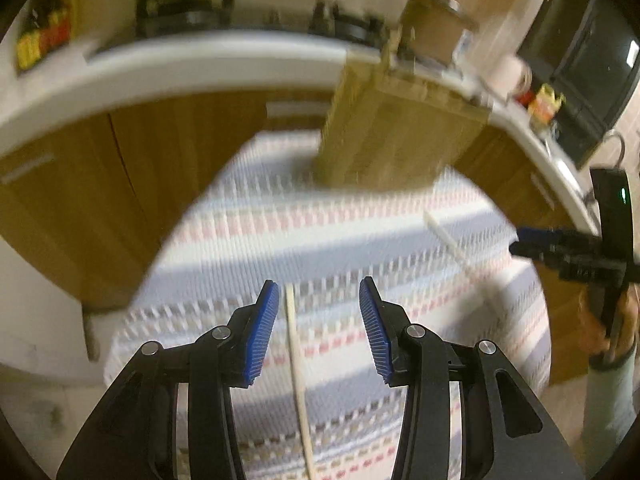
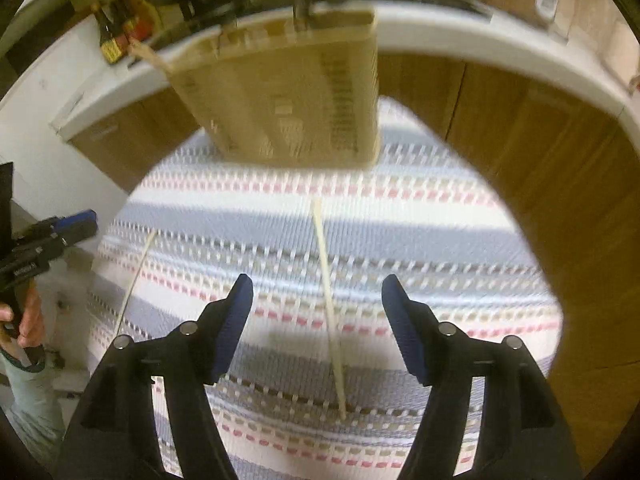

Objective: Organize utensils

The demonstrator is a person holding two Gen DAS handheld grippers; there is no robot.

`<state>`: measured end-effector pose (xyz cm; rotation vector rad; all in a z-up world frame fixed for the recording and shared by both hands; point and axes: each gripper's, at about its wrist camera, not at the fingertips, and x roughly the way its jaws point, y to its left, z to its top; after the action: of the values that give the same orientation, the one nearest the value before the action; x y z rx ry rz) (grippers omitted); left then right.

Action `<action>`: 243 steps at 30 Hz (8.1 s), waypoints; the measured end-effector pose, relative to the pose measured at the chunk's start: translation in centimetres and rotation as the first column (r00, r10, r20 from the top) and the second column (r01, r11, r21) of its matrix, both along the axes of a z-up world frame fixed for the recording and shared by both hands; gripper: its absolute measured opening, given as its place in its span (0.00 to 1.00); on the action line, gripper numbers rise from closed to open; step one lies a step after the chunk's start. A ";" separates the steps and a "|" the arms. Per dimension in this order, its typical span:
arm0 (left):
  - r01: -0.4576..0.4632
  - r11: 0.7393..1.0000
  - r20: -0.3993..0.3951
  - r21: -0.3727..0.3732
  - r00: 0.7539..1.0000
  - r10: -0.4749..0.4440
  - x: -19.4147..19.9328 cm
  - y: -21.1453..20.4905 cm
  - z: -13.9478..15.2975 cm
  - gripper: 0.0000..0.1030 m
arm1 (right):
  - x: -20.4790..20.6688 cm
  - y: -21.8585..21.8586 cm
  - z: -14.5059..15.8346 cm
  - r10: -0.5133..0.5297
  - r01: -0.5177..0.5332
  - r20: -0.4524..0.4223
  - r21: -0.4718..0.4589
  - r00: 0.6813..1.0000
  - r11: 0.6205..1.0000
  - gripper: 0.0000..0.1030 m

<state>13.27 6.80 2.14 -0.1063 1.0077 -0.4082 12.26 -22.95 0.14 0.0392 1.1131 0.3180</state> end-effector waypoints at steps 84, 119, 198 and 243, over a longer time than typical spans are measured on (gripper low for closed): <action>0.005 0.913 0.517 -0.409 0.825 0.227 6.0 -7.4 14.3 0.04 | 3.2 -2.1 13.3 -0.175 0.005 0.740 0.226 0.649 0.974 0.04; -0.171 0.953 0.741 -0.248 0.600 0.301 10.2 -8.9 8.7 0.10 | 9.3 -1.1 6.8 -0.150 0.025 0.789 0.168 0.596 0.985 0.05; -0.397 0.910 0.546 0.116 0.791 0.276 -3.8 -9.5 -1.6 0.90 | -6.8 1.1 -0.8 -0.174 0.244 0.653 -0.017 0.737 0.970 0.76; -0.386 0.916 0.528 0.109 0.804 0.276 -3.7 -9.4 -2.0 0.90 | -6.8 0.9 -0.7 -0.186 0.254 0.649 -0.012 0.737 0.967 0.76</action>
<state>9.57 -2.56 0.16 0.0188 0.4887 0.0086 5.50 -22.04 -0.60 -0.0279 0.4195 0.0422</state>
